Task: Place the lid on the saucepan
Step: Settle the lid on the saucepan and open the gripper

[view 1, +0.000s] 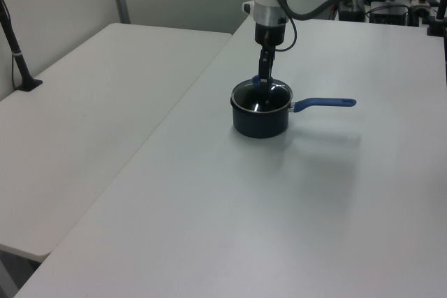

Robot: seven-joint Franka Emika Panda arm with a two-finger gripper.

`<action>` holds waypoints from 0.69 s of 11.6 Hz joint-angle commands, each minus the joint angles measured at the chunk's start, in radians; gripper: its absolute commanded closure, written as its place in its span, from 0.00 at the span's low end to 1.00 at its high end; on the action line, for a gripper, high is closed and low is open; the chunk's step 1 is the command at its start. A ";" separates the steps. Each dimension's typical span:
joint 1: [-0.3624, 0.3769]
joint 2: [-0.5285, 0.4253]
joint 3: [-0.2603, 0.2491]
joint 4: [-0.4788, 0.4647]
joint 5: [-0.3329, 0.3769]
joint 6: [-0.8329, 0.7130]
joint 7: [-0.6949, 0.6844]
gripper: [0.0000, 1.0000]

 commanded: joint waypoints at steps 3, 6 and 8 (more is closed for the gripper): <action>0.005 0.023 -0.012 0.013 0.026 0.039 0.021 0.24; 0.007 -0.001 -0.014 0.014 0.009 0.033 0.015 0.00; 0.002 -0.093 -0.015 -0.038 0.009 -0.008 0.021 0.00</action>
